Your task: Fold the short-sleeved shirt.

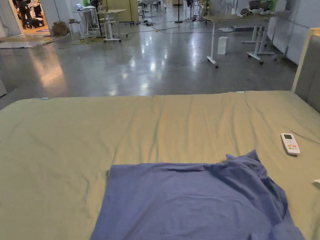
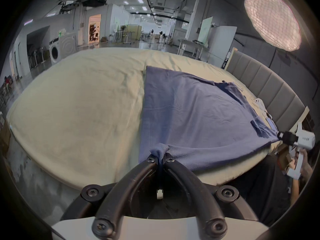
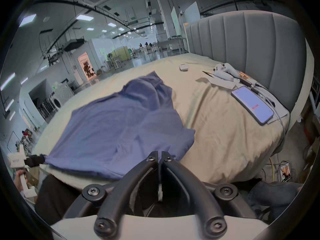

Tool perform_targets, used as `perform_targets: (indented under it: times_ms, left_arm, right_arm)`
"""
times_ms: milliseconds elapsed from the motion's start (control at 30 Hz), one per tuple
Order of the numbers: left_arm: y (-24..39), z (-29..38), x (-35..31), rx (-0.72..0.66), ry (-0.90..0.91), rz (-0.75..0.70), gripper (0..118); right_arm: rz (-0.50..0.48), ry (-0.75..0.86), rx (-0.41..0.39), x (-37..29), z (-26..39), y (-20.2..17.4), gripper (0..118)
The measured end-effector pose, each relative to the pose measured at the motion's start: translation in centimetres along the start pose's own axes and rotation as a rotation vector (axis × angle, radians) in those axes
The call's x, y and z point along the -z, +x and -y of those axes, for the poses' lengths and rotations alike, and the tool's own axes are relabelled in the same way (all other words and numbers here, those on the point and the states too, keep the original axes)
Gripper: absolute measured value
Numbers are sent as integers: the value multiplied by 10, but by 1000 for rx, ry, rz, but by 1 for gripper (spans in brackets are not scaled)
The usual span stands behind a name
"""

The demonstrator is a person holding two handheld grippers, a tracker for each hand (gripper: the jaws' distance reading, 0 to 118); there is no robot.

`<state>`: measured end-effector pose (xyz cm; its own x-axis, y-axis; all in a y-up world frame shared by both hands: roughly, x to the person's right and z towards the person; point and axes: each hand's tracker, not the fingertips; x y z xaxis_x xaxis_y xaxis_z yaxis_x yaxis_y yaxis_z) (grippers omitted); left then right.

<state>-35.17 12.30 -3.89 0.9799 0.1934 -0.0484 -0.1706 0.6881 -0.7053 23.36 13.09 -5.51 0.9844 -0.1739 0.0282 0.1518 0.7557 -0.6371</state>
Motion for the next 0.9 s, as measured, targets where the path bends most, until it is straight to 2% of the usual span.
perform_targets:
  times_ms: [167,200,233,300,333,433,533,700,800,900]
  left_arm:
    - [0,6,14,45,-17,-14,5]
    - [-1,11,15,49,-14,-17,10]
    - [-2,13,15,52,-5,-19,31]
    - [-7,14,14,41,-2,-32,76]
    - [-5,15,7,31,-2,-42,90]
    - [-11,14,-16,68,58,-131,90]
    - [-4,7,-58,147,174,-122,90]
    - [55,-15,-137,238,448,-160,90]
    - [82,-23,-155,280,553,-166,90]
    - [111,-32,-159,324,589,-182,86]
  right_arm:
    - [0,-34,-24,10,9,2,2]
    - [-1,-31,-30,11,11,2,3]
    - [-7,-25,-35,11,13,5,17]
    - [-18,-28,-51,12,13,7,67]
    - [-15,-27,-55,11,13,8,85]
    - [-13,16,-83,-4,11,15,85]
    - [-49,110,-127,-45,-7,4,85]
    - [-64,274,-228,-96,-31,-39,85]
    - [-84,379,-274,-115,-42,-69,85]
    - [-125,397,-295,-118,-51,-89,84]
